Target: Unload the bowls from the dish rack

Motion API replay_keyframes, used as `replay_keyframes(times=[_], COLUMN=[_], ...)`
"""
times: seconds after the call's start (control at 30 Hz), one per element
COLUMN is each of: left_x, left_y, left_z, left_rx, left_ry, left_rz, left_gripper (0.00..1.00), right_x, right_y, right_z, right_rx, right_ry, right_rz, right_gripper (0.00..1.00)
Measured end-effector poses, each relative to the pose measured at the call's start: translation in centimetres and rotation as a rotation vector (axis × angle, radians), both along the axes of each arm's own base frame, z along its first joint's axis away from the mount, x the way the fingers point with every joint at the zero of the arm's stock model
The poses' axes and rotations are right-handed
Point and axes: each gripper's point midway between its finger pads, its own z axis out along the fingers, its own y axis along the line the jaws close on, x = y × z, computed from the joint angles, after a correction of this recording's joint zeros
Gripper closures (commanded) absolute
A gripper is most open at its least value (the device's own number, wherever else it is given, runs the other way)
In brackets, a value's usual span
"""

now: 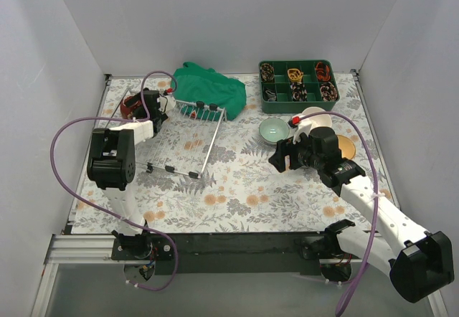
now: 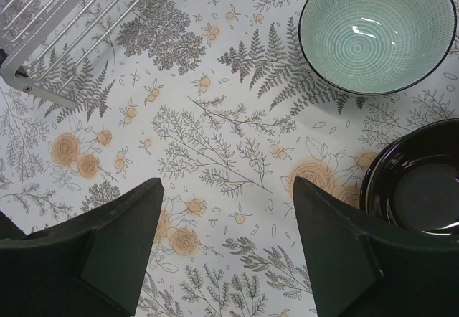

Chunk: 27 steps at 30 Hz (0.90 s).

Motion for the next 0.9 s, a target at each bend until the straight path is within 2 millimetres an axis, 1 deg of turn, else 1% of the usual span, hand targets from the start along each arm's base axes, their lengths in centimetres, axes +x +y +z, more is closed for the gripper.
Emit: replay_keyframes(times=[0.13, 0.2, 0.23, 0.27, 0.33, 0.37, 0.47, 0.57, 0.6, 0.8, 0.9], left_x=[0.3, 0.3, 0.3, 0.3, 0.3, 0.2, 0.2, 0.1, 0.0, -0.4, -0.8], left_y=[0.0, 0.0, 0.0, 0.0, -0.1, -0.1, -0.2, -0.4, -0.5, -1.7, -2.4], left_z=[0.0, -0.1, -0.1, -0.1, -0.2, -0.3, -0.5, -0.4, -0.4, 0.2, 0.6], left_rx=[0.009, 0.010, 0.010, 0.009, 0.007, 0.005, -0.002, -0.005, -0.008, -0.050, -0.079], left_ry=[-0.022, -0.029, -0.032, -0.037, -0.041, -0.042, -0.044, -0.047, -0.048, -0.057, -0.058], left_rz=[-0.008, -0.011, -0.012, -0.013, -0.015, -0.016, -0.019, -0.027, -0.031, -0.047, -0.053], left_gripper=[0.02, 0.03, 0.05, 0.09, 0.13, 0.17, 0.21, 0.28, 0.31, 0.38, 0.44], right_x=[0.1, 0.1, 0.1, 0.1, 0.1, 0.1, 0.0, 0.0, 0.0, 0.0, 0.0], right_y=[0.2, 0.3, 0.3, 0.3, 0.4, 0.4, 0.5, 0.5, 0.5, 0.5, 0.5], right_z=[-0.1, -0.1, -0.1, -0.2, -0.2, -0.2, -0.1, -0.1, -0.1, -0.1, -0.1], right_rx=[0.003, 0.005, 0.006, 0.007, 0.008, 0.009, 0.010, 0.012, 0.012, 0.013, 0.014], right_ry=[0.002, 0.003, 0.004, 0.005, 0.006, 0.005, 0.006, 0.006, 0.006, 0.007, 0.007], right_rz=[0.007, 0.010, 0.011, 0.013, 0.016, 0.017, 0.020, 0.022, 0.023, 0.024, 0.026], right_gripper=[0.19, 0.19, 0.19, 0.19, 0.19, 0.19, 0.19, 0.19, 0.19, 0.19, 0.20])
